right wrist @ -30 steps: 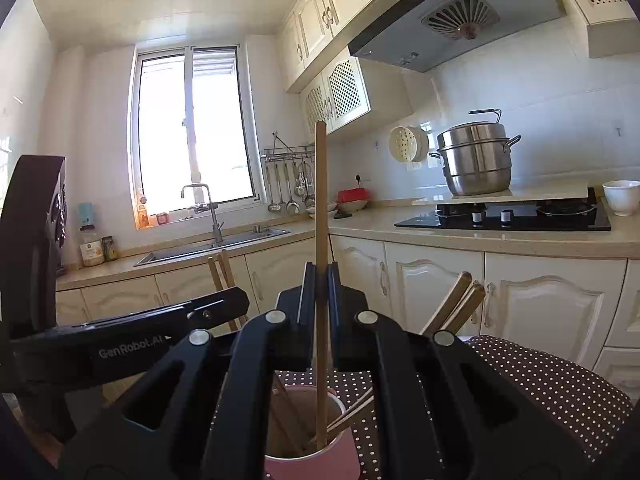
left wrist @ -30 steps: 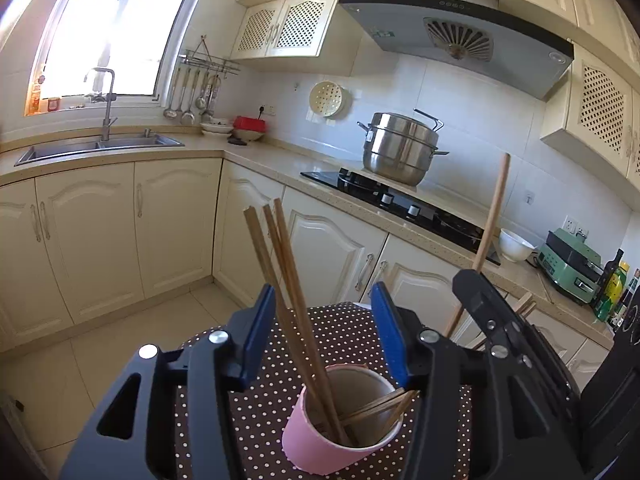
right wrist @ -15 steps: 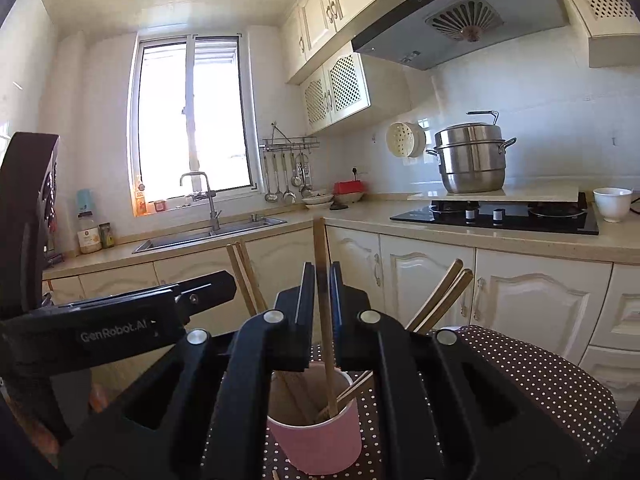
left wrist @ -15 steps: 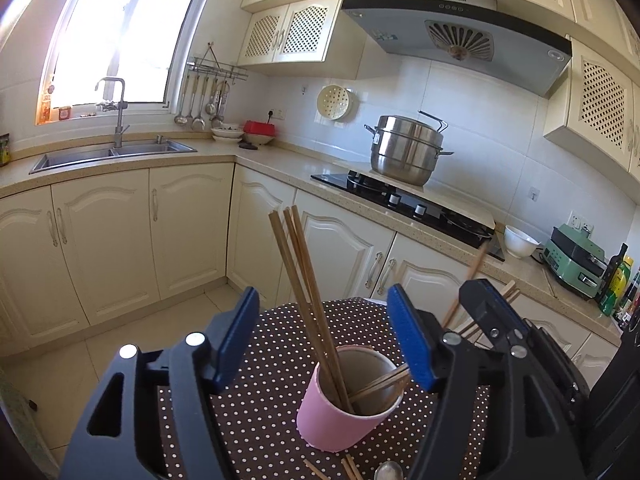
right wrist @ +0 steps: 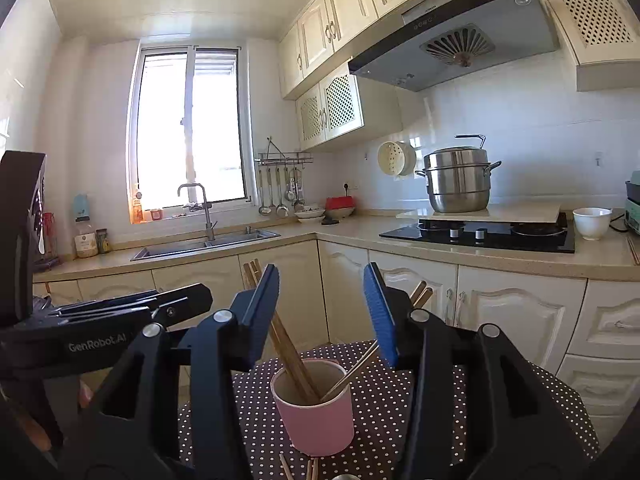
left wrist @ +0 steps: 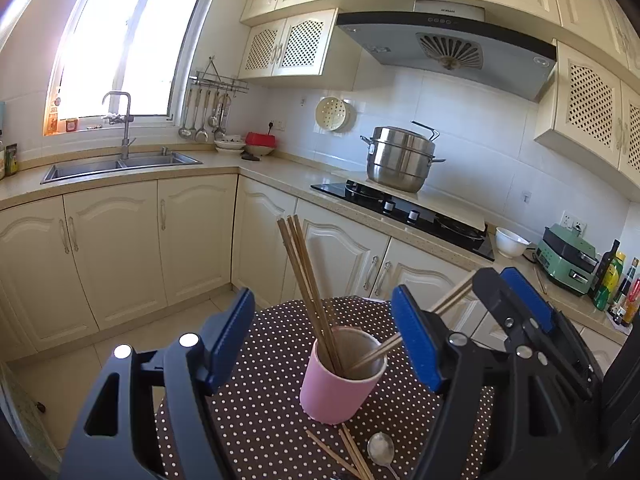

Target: Organize utensils

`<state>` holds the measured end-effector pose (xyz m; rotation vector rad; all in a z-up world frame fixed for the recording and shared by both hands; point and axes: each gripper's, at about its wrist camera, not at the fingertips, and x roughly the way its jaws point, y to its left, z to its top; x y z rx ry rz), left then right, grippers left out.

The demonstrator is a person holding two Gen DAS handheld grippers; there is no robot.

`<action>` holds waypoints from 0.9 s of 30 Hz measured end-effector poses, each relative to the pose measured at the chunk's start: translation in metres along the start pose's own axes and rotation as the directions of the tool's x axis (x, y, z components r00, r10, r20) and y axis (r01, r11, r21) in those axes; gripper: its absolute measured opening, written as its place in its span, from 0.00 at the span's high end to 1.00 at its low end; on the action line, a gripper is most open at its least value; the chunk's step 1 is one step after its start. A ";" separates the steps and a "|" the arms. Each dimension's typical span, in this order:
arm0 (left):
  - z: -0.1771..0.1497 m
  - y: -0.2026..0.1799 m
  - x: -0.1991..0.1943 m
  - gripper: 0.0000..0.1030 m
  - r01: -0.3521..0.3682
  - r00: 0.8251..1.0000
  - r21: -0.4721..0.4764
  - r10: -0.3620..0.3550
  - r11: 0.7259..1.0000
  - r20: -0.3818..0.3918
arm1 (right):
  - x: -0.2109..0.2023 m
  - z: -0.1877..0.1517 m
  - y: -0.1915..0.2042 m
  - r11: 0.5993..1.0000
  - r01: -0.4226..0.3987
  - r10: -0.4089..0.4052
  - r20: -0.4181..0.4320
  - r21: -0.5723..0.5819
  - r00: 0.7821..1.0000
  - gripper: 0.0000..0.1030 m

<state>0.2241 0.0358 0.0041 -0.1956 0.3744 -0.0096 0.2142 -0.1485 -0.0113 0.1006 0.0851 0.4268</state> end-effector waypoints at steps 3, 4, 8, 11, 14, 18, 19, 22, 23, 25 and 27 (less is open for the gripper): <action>-0.004 -0.002 -0.012 0.32 -0.004 1.000 0.009 0.004 1.000 -0.002 | -0.011 0.000 0.001 1.000 0.008 -0.008 -0.007 0.000 1.000 0.54; -0.007 -0.003 -0.018 0.32 -0.004 1.000 0.011 0.004 1.000 -0.003 | -0.014 0.000 0.001 1.000 0.011 -0.011 -0.010 0.000 1.000 0.54; -0.017 -0.006 -0.029 0.32 -0.009 1.000 0.022 0.009 1.000 -0.022 | -0.028 -0.001 0.001 1.000 0.020 -0.020 -0.016 0.001 1.000 0.51; -0.026 -0.005 -0.032 0.32 -0.014 0.997 0.018 0.015 1.000 -0.073 | -0.038 -0.002 0.000 1.000 0.026 -0.026 -0.036 -0.007 0.999 0.51; -0.041 -0.004 -0.026 0.32 -0.002 0.986 0.022 0.006 1.000 -0.164 | -0.044 -0.010 -0.001 0.999 0.037 -0.039 -0.083 -0.030 0.996 0.49; -0.069 0.000 -0.007 0.32 0.005 0.943 -0.007 -0.007 1.000 -0.332 | -0.046 -0.031 -0.010 0.998 0.055 -0.061 -0.175 -0.038 0.983 0.49; -0.076 0.002 -0.001 0.32 0.006 0.929 -0.023 -0.014 1.000 -0.369 | -0.046 -0.036 -0.013 0.998 0.059 -0.065 -0.195 -0.037 0.979 0.49; -0.098 0.006 0.014 0.32 0.003 0.882 -0.063 -0.033 0.998 -0.470 | -0.045 -0.055 -0.020 0.997 0.068 -0.077 -0.282 -0.039 0.956 0.48; -0.105 0.007 0.018 0.32 0.005 0.868 -0.076 -0.042 0.997 -0.495 | -0.044 -0.062 -0.023 0.997 0.069 -0.078 -0.315 -0.040 0.946 0.48; -0.116 0.006 0.027 0.32 0.019 0.836 -0.098 -0.070 0.995 -0.544 | -0.041 -0.074 -0.027 0.997 0.066 -0.075 -0.370 -0.038 0.926 0.48; -0.125 0.003 0.034 0.32 0.024 0.812 -0.099 -0.077 0.995 -0.579 | -0.039 -0.087 -0.031 0.997 0.068 -0.077 -0.421 -0.036 0.904 0.48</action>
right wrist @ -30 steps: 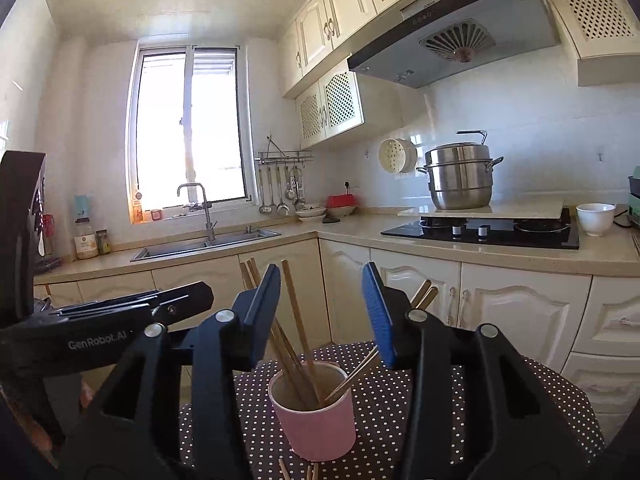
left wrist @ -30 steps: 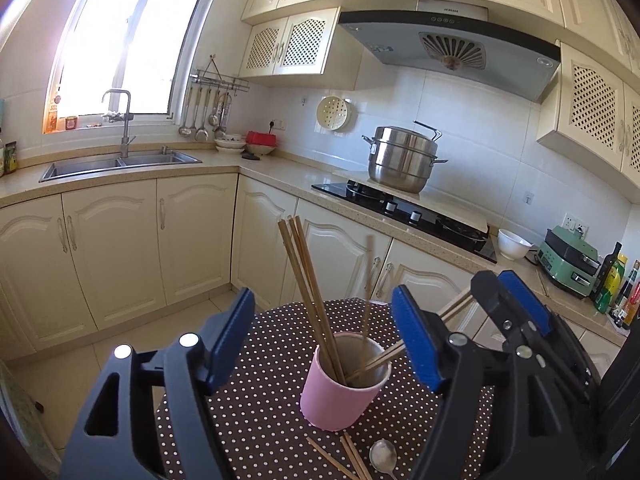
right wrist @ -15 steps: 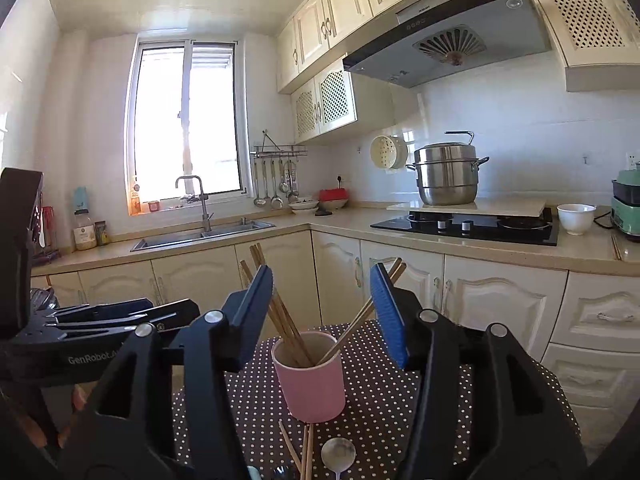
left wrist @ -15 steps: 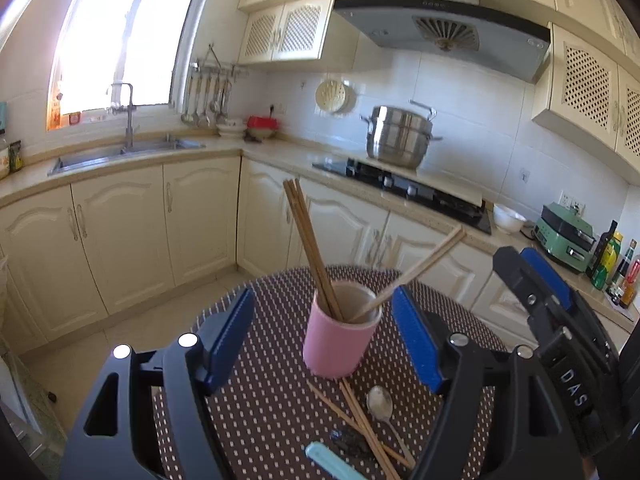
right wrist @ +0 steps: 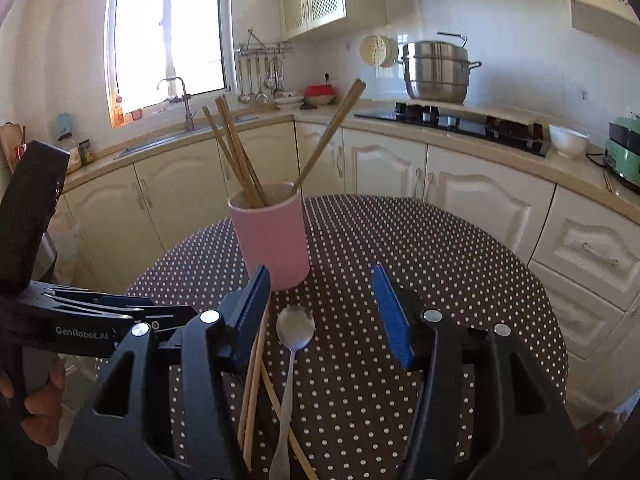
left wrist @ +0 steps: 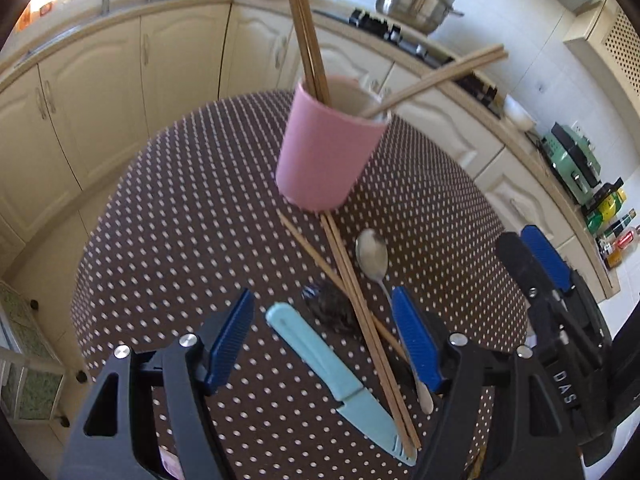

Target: Organize utensils

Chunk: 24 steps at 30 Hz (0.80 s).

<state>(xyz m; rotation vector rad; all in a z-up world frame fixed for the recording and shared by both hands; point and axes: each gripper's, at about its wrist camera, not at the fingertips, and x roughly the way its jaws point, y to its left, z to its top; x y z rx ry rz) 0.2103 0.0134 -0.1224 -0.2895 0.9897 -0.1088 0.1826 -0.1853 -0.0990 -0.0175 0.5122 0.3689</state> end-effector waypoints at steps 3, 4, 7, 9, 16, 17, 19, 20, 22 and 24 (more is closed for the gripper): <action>-0.007 -0.010 0.015 0.47 0.003 0.999 0.028 -0.002 1.000 -0.051 | 0.012 -0.013 -0.005 1.000 -0.008 0.009 -0.086 0.009 0.996 0.47; -0.008 -0.014 0.021 0.52 0.004 0.997 0.035 -0.002 0.999 -0.074 | 0.014 -0.017 -0.007 1.000 -0.006 0.007 -0.099 0.010 0.995 0.47; -0.012 -0.023 0.039 0.64 -0.003 0.992 0.060 0.011 0.998 -0.125 | 0.020 -0.025 -0.015 0.999 -0.008 0.012 -0.133 0.031 0.991 0.47; -0.014 -0.026 0.047 0.71 -0.001 0.988 0.066 0.011 0.998 -0.151 | 0.022 -0.027 -0.021 0.999 -0.010 0.015 -0.146 0.041 0.989 0.46; -0.018 -0.039 0.071 0.73 -0.038 0.983 0.109 0.057 0.993 -0.176 | 0.025 -0.033 -0.030 0.998 -0.014 0.023 -0.167 0.060 0.986 0.45; -0.019 -0.040 0.071 0.73 -0.047 0.983 0.119 0.068 0.992 -0.173 | 0.026 -0.033 -0.031 0.998 -0.014 0.025 -0.169 0.062 0.985 0.45; -0.020 -0.043 0.074 0.73 -0.049 0.981 0.126 0.072 0.991 -0.180 | 0.027 -0.034 -0.031 0.998 -0.016 0.027 -0.173 0.064 0.985 0.44; -0.020 -0.043 0.075 0.72 -0.051 0.981 0.130 0.075 0.990 -0.179 | 0.027 -0.035 -0.032 0.998 -0.018 0.030 -0.174 0.066 0.984 0.44; -0.019 -0.046 0.077 0.72 -0.064 0.981 0.139 0.088 0.988 -0.174 | 0.029 -0.035 -0.031 0.998 -0.021 0.032 -0.178 0.066 0.984 0.43; -0.018 -0.051 0.077 0.72 -0.077 0.980 0.157 0.104 0.985 -0.171 | 0.031 -0.036 -0.030 0.997 -0.025 0.037 -0.183 0.066 0.982 0.43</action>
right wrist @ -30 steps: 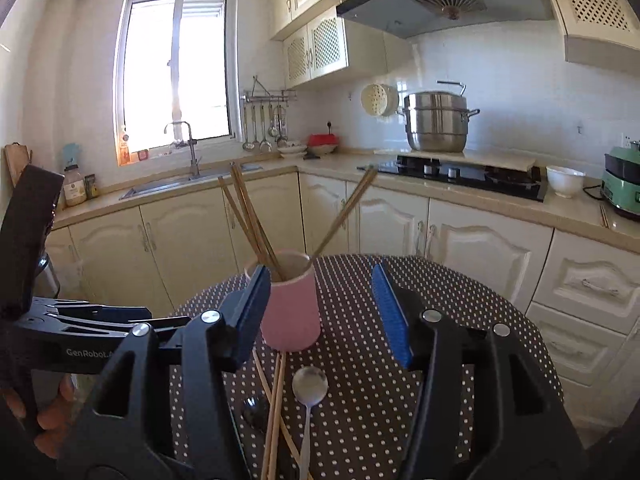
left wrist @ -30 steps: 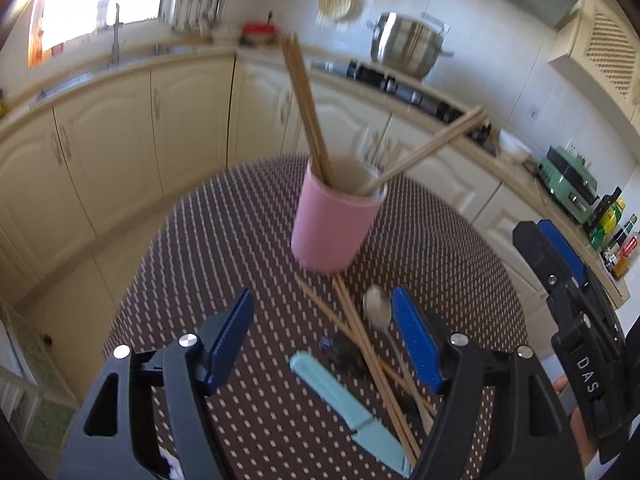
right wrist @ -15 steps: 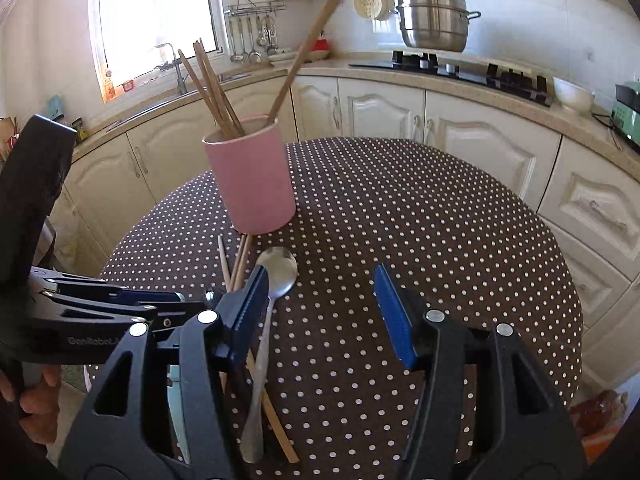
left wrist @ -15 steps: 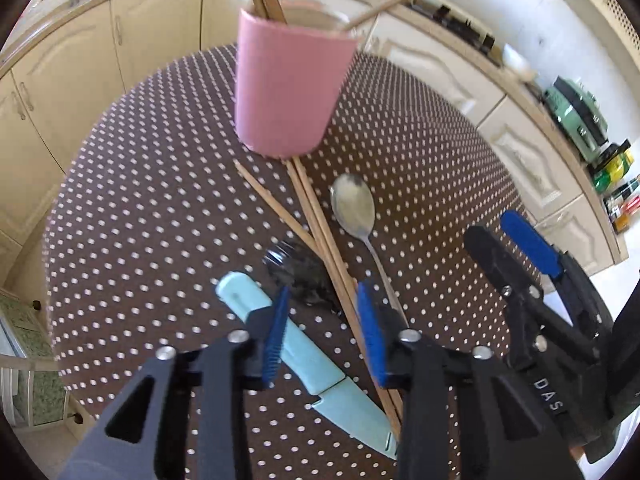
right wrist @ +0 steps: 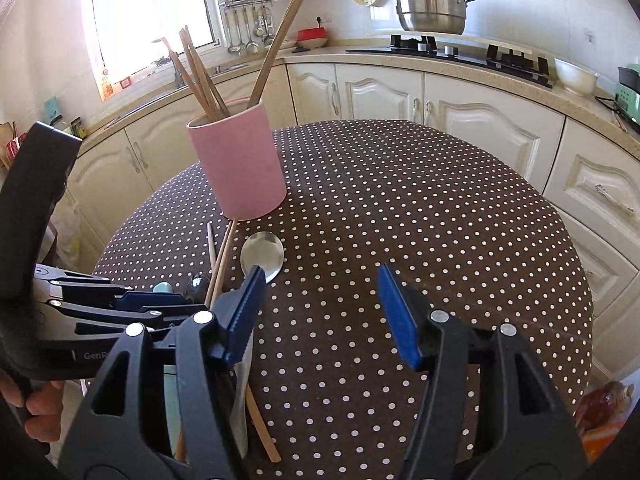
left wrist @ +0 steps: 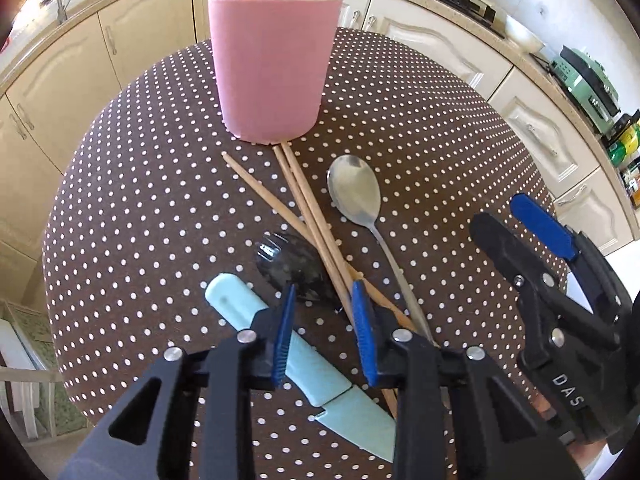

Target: Organize utensils

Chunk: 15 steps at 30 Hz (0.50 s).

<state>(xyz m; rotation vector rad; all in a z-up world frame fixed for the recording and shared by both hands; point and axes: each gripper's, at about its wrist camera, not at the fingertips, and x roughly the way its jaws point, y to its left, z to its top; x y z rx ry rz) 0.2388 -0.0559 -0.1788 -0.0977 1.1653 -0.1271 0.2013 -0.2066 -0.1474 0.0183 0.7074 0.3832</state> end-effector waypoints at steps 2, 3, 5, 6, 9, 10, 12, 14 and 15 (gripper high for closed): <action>0.000 -0.001 -0.004 0.72 -0.020 1.000 0.017 0.020 1.000 0.004 | 0.002 0.000 0.001 1.000 -0.004 0.004 -0.007 -0.004 1.000 0.42; 0.001 0.000 -0.006 0.72 -0.024 1.000 0.018 0.024 1.000 0.003 | 0.003 0.000 0.003 1.000 -0.005 0.005 -0.011 -0.006 1.000 0.42; 0.004 -0.004 -0.005 0.72 -0.040 0.999 0.029 0.040 0.999 0.003 | 0.004 0.000 0.003 1.000 -0.007 0.007 -0.016 -0.007 1.000 0.42; 0.005 -0.006 -0.004 0.72 -0.046 0.999 0.034 0.046 0.998 0.003 | 0.005 0.000 0.003 1.000 -0.008 0.008 -0.017 -0.006 1.000 0.42; 0.006 -0.011 -0.003 0.75 -0.049 0.999 0.065 0.048 0.997 0.011 | 0.006 0.000 0.004 1.000 -0.009 0.009 -0.027 -0.010 1.000 0.42; 0.005 -0.013 -0.003 0.76 -0.043 0.999 0.078 0.042 0.996 0.012 | 0.006 0.000 0.005 1.000 -0.009 0.009 -0.030 -0.013 1.000 0.42; 0.005 -0.013 -0.004 0.77 -0.033 0.999 0.078 0.032 0.996 0.007 | 0.005 0.000 0.006 1.000 -0.009 0.008 -0.033 -0.017 0.999 0.42; 0.003 -0.011 -0.004 0.82 -0.020 1.000 0.070 0.020 0.997 0.002 | 0.005 0.000 0.006 1.000 -0.009 0.009 -0.040 -0.017 0.999 0.41; 0.004 -0.011 -0.004 0.83 -0.022 1.000 0.066 0.022 0.998 0.001 | 0.006 0.000 0.005 1.000 -0.011 0.010 -0.047 -0.017 0.999 0.41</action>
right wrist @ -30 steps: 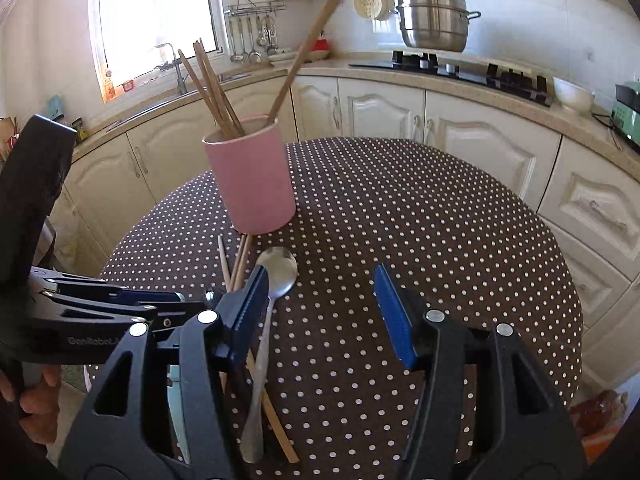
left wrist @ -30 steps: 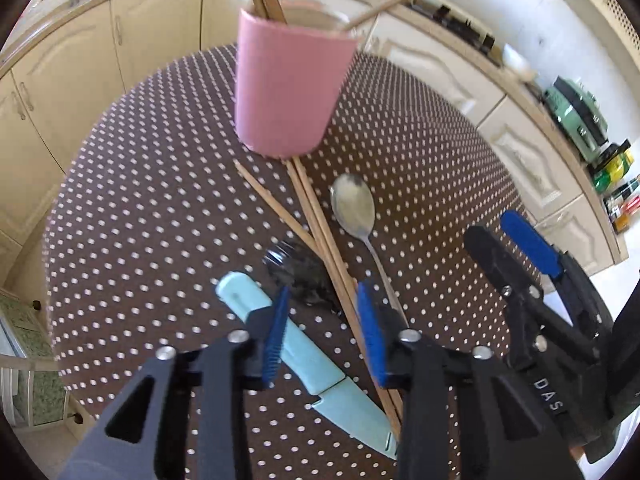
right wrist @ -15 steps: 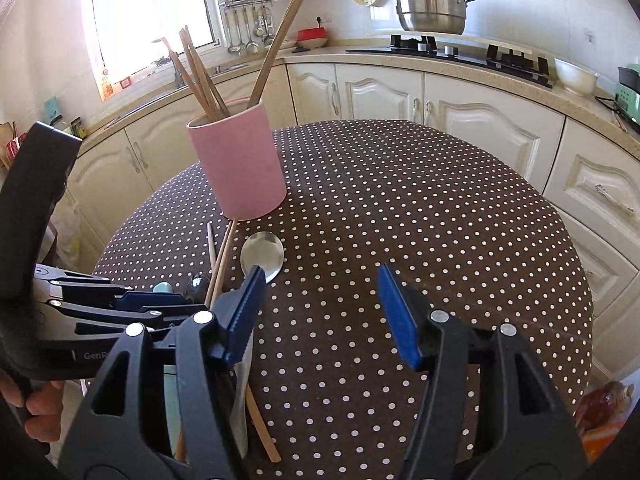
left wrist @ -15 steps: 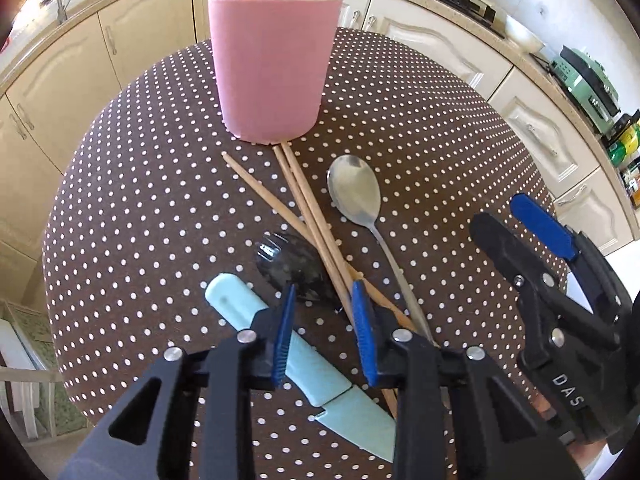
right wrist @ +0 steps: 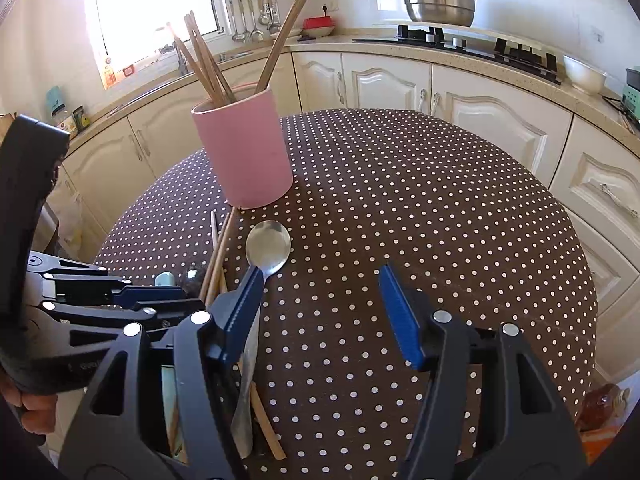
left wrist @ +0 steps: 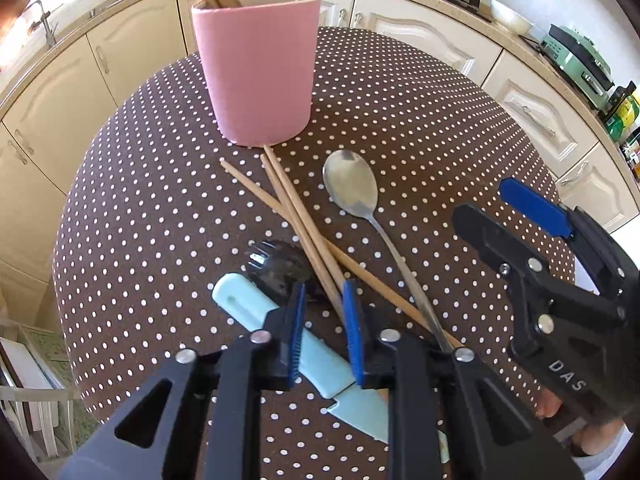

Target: Organize utensils

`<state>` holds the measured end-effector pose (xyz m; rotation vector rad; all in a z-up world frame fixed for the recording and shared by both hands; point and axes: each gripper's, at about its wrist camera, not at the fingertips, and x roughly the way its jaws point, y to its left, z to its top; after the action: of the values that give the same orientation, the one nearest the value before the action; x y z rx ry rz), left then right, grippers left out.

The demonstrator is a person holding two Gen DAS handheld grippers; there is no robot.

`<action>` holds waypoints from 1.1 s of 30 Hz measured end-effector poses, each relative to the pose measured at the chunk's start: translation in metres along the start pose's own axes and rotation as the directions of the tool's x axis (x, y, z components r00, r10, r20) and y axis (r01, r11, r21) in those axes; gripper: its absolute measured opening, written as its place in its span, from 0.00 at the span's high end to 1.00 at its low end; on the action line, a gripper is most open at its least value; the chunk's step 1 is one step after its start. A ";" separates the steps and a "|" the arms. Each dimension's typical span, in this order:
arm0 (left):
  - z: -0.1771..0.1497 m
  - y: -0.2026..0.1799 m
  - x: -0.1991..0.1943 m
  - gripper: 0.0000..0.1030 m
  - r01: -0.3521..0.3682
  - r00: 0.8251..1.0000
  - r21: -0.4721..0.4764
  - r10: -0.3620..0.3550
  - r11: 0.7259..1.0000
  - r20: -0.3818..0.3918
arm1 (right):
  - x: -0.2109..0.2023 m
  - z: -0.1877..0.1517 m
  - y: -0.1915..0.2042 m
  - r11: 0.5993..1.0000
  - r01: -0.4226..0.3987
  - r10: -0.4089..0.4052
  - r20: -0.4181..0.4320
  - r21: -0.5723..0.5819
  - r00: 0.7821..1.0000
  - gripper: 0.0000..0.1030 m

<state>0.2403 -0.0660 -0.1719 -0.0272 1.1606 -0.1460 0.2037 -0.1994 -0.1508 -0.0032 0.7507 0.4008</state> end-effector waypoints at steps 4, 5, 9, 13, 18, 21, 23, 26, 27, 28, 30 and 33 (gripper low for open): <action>0.006 0.002 0.005 0.85 -0.006 1.000 -0.017 0.005 1.000 -0.014 | 0.004 0.000 0.000 1.000 -0.007 0.007 -0.022 0.001 1.000 0.41; 0.007 0.001 0.006 0.91 -0.003 1.000 -0.015 0.003 1.000 -0.018 | 0.005 0.000 0.002 1.000 -0.008 0.008 -0.029 0.000 1.000 0.41; 0.011 0.006 0.009 0.92 0.027 0.999 -0.039 -0.027 0.999 -0.017 | 0.008 0.000 0.009 1.000 -0.010 0.009 -0.057 -0.023 0.998 0.41; 0.009 0.020 0.006 0.95 0.081 0.997 -0.081 -0.081 0.993 0.003 | 0.009 0.003 0.015 0.999 -0.012 0.008 -0.076 -0.041 0.997 0.41; 0.003 0.037 -0.008 0.95 0.151 0.988 -0.119 -0.147 0.981 0.041 | 0.014 0.010 0.024 0.998 -0.023 0.017 -0.114 -0.057 0.993 0.41; 0.001 0.049 -0.020 0.95 0.159 0.985 -0.144 -0.147 0.977 0.088 | 0.022 0.015 0.036 0.996 -0.044 0.030 -0.162 -0.081 0.986 0.41; 0.000 0.055 -0.026 0.95 0.166 0.982 -0.161 -0.150 0.973 0.111 | 0.030 0.018 0.044 0.994 -0.065 0.045 -0.199 -0.093 0.979 0.46; -0.004 0.069 -0.037 0.95 0.176 0.978 -0.172 -0.152 0.969 0.141 | 0.044 0.023 0.052 0.992 -0.083 0.056 -0.251 -0.098 0.966 0.68; -0.006 0.071 -0.039 0.95 0.180 0.977 -0.177 -0.155 0.968 0.147 | 0.048 0.024 0.055 0.991 -0.092 0.063 -0.266 -0.100 0.962 0.68; -0.007 0.074 -0.040 0.95 0.182 0.976 -0.184 -0.155 0.966 0.153 | 0.050 0.025 0.058 0.990 -0.098 0.066 -0.276 -0.104 0.959 0.68; -0.007 0.080 -0.041 0.95 0.190 0.974 -0.192 -0.160 0.963 0.159 | 0.054 0.024 0.066 0.987 -0.100 0.060 -0.291 -0.122 0.955 0.68; -0.007 0.084 -0.040 0.95 0.192 0.974 -0.196 -0.162 0.962 0.157 | 0.063 0.025 0.076 0.985 -0.097 0.045 -0.327 -0.146 0.944 0.69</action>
<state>0.2266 0.0226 -0.1469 -0.3251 1.0280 -0.1770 0.2349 -0.1032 -0.1641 -0.1978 1.0427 0.5369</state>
